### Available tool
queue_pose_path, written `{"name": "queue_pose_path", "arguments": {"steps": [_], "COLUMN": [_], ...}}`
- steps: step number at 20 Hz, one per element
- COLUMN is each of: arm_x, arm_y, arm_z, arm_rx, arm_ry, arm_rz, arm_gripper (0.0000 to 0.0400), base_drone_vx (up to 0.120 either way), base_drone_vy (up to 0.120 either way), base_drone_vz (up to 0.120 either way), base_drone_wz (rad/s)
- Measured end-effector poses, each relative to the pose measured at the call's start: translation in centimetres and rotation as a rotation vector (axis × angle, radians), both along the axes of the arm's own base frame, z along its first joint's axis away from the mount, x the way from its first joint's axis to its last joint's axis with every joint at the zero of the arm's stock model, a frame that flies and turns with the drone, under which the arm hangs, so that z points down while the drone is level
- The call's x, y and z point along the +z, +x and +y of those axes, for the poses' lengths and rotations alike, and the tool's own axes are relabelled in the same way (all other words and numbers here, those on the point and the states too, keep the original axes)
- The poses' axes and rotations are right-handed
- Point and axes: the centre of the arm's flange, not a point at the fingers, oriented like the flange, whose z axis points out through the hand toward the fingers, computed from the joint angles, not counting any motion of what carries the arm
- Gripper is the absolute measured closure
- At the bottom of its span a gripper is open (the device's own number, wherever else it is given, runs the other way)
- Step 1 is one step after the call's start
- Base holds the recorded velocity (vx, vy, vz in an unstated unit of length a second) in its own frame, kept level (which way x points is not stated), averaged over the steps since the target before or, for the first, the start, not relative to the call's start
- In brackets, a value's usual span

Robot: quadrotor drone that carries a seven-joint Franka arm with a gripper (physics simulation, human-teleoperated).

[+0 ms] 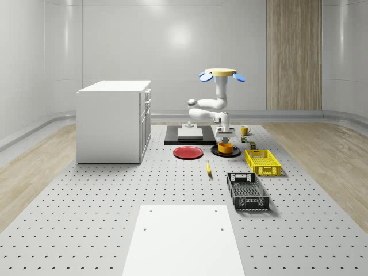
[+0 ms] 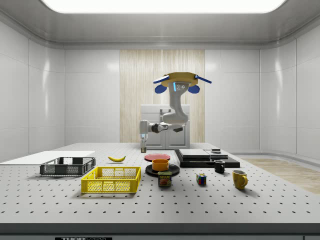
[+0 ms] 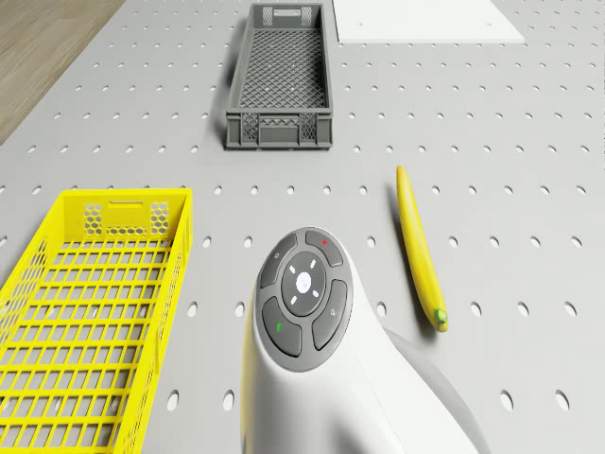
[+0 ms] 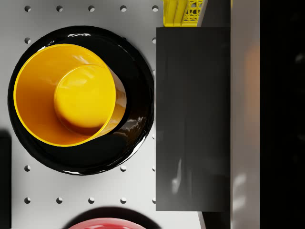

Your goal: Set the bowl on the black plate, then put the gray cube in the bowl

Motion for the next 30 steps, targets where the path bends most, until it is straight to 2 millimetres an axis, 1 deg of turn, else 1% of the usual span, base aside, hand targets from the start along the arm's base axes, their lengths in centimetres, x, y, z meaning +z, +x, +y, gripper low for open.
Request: {"name": "queue_pose_path", "arguments": {"steps": [5,11,15,20,25,26,30], "arm_x": [0.0,0.0,0.0,0.0,0.0,0.0,0.68], "arm_y": [0.0,0.0,0.0,0.0,0.0,0.0,0.0], "arm_z": [0.0,0.0,0.0,0.0,0.0,0.0,0.0], "arm_rx": [0.0,0.0,0.0,0.0,0.0,0.0,0.0], "arm_ry": [0.0,0.0,0.0,0.0,0.0,0.0,0.0], "arm_rz": [0.0,0.0,0.0,0.0,0.0,0.0,0.0], "arm_gripper": [0.015,0.015,0.015,0.015,0.015,0.015,0.015], "base_drone_vx": [-0.12,-0.12,-0.12,-0.12,-0.12,-0.12,0.0], "base_drone_vy": [0.0,0.0,0.1,0.0,0.0,0.0,0.0], "base_drone_vz": [-0.12,-0.007,0.0,0.0,-0.112,0.0,0.0], "base_drone_wz": [0.0,0.0,0.0,0.0,0.0,0.0,0.0]}}
